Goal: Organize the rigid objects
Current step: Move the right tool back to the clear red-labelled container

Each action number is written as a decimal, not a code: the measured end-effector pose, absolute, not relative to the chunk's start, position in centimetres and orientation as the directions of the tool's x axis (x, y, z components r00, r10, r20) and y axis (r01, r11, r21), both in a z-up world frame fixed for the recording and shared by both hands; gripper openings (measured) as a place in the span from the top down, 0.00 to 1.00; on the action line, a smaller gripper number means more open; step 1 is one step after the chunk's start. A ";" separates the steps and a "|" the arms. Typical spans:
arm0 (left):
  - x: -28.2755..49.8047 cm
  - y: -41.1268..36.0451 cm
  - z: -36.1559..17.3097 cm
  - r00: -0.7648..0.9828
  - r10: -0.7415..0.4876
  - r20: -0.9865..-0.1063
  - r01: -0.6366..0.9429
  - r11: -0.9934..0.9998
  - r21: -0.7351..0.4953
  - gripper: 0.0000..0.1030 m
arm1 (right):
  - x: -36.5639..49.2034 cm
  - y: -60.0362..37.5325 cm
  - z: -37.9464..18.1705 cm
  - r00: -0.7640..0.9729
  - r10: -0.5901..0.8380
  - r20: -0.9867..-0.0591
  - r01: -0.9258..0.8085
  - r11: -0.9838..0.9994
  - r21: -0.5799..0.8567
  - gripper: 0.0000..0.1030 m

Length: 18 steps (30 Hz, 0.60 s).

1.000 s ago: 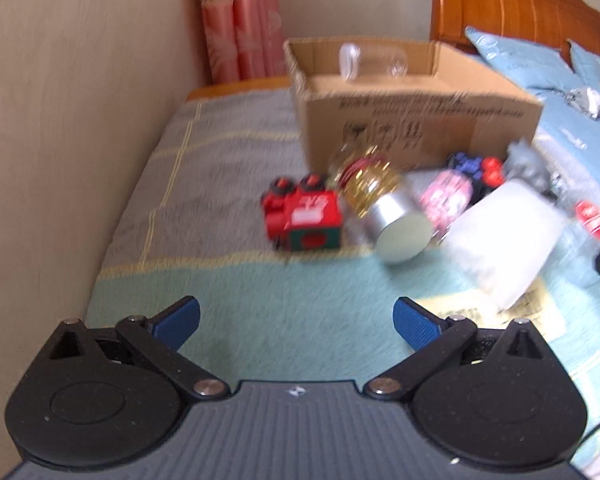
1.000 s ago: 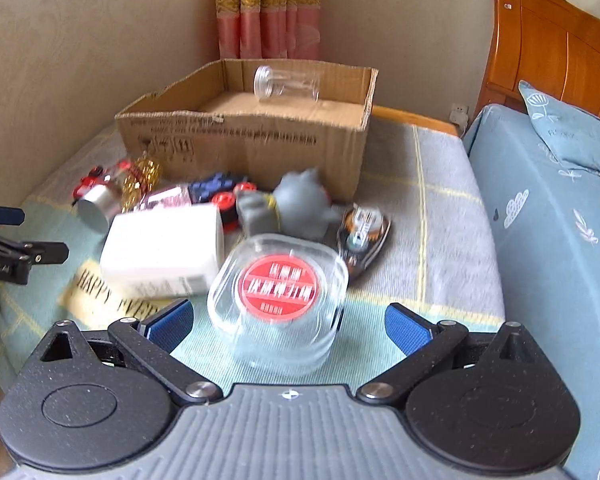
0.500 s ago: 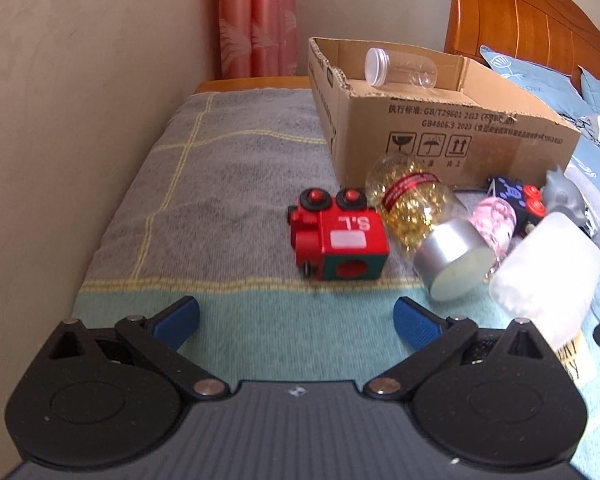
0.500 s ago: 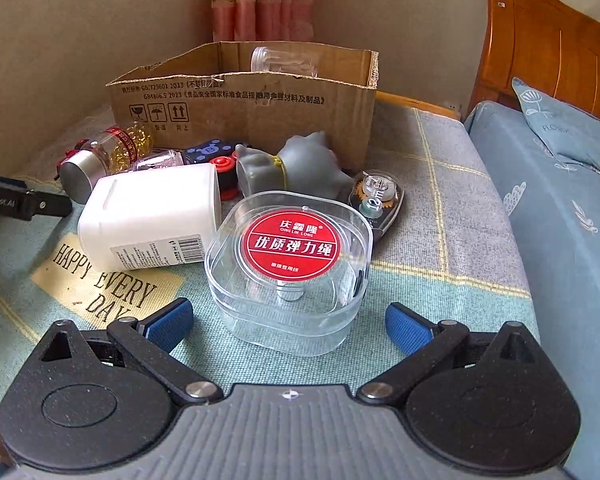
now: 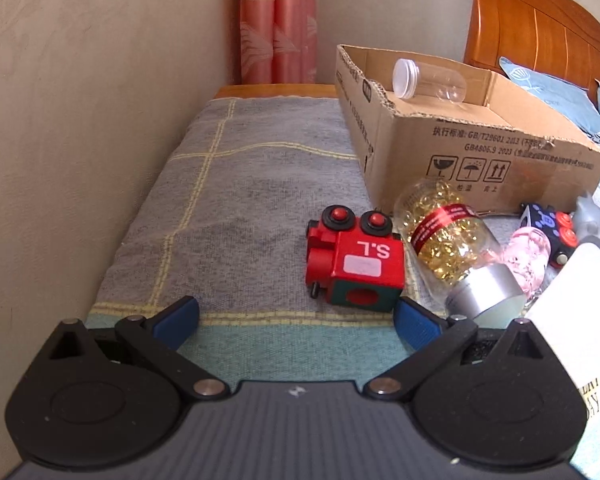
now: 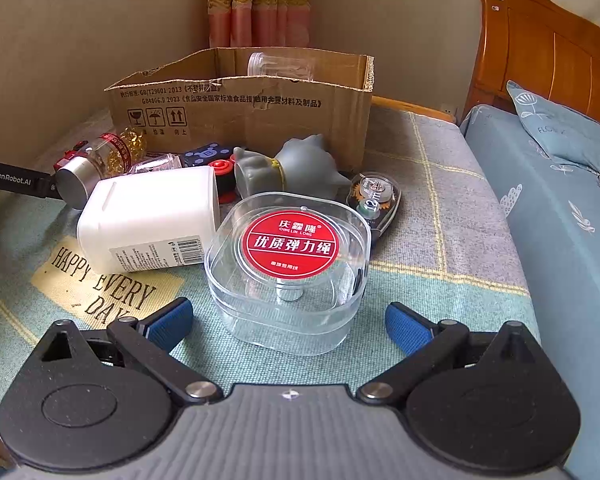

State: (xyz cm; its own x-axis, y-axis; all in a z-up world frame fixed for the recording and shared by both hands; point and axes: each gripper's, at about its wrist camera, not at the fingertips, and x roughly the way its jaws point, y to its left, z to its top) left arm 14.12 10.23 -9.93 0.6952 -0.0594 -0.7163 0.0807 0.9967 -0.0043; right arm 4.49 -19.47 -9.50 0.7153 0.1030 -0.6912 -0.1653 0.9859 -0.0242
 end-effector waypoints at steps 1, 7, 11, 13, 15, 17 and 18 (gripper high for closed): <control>14.2 10.1 -9.9 0.697 -0.057 -0.715 0.085 0.996 0.003 0.00 | 4.5 -19.5 -9.5 0.716 0.103 -0.691 -0.165 0.986 -0.024 0.00; 14.7 8.8 -9.7 0.735 -0.040 -0.677 0.139 0.986 0.092 0.10 | 4.3 -19.4 -9.5 0.721 0.102 -0.685 -0.163 0.986 -0.025 0.00; 14.5 8.6 -9.4 0.741 -0.100 -0.664 0.201 0.977 0.077 0.29 | 4.2 -19.4 -9.6 0.725 0.101 -0.681 -0.161 0.987 -0.025 0.00; 14.4 8.6 -9.3 0.738 -0.131 -0.662 0.221 0.974 0.053 0.44 | 4.2 -19.4 -9.6 0.725 0.101 -0.681 -0.160 0.987 -0.025 0.00; 14.3 8.6 -9.1 0.737 -0.150 -0.659 0.232 0.972 0.038 0.50 | 4.2 -19.4 -9.6 0.726 0.101 -0.681 -0.161 0.987 -0.025 0.00; 14.2 8.4 -9.1 0.739 -0.149 -0.657 0.235 0.971 0.044 0.53 | 4.2 -19.4 -9.5 0.726 0.102 -0.680 -0.162 0.987 -0.025 0.00; 14.3 8.4 -9.1 0.737 -0.152 -0.658 0.236 0.971 0.041 0.54 | 4.2 -19.4 -9.5 0.726 0.101 -0.681 -0.161 0.987 -0.025 0.00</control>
